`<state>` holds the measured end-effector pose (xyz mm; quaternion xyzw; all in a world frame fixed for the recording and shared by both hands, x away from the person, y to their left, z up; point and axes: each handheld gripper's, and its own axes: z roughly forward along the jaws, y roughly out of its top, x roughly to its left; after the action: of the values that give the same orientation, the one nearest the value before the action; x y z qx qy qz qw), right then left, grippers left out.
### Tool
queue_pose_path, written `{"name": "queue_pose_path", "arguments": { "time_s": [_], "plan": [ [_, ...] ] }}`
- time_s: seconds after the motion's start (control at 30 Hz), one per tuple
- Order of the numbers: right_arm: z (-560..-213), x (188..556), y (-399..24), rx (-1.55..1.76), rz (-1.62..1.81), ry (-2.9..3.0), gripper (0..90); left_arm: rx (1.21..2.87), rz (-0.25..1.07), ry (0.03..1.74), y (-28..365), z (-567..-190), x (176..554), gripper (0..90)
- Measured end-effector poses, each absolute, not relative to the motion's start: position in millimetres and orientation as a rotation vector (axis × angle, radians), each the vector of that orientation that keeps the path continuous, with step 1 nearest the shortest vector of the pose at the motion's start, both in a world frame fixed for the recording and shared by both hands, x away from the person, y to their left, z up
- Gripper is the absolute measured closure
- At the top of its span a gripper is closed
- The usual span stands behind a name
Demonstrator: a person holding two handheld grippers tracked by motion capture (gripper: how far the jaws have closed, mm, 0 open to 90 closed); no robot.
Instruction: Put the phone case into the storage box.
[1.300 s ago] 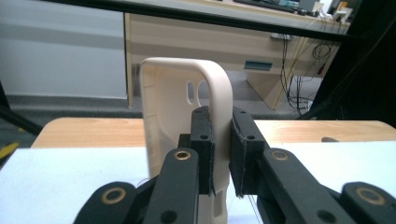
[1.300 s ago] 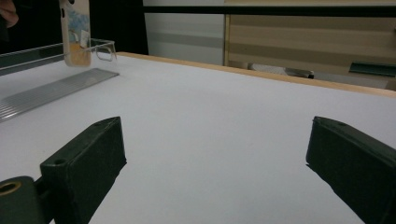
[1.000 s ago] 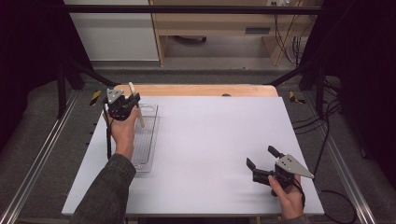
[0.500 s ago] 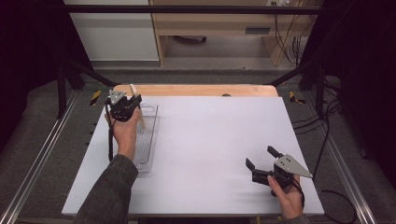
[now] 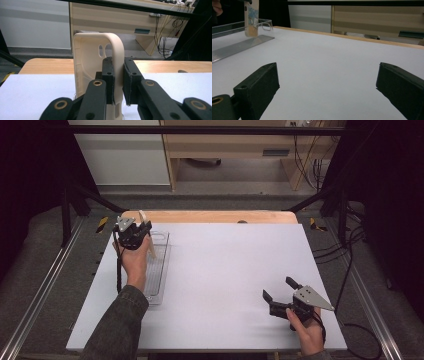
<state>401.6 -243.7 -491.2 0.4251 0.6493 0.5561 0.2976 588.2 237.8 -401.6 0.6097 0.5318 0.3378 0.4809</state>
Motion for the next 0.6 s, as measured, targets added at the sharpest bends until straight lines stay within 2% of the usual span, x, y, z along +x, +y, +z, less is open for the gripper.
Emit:
{"name": "queue_pose_path", "arguments": {
  "time_s": [0.6],
  "plan": [
    [-491.8, 399.6, -246.6, 1.141, 1.478, 1.721, 4.4, 1.489, 0.81, 1.284, 235.5, -404.2, 592.3, 80.4]
  ]
}}
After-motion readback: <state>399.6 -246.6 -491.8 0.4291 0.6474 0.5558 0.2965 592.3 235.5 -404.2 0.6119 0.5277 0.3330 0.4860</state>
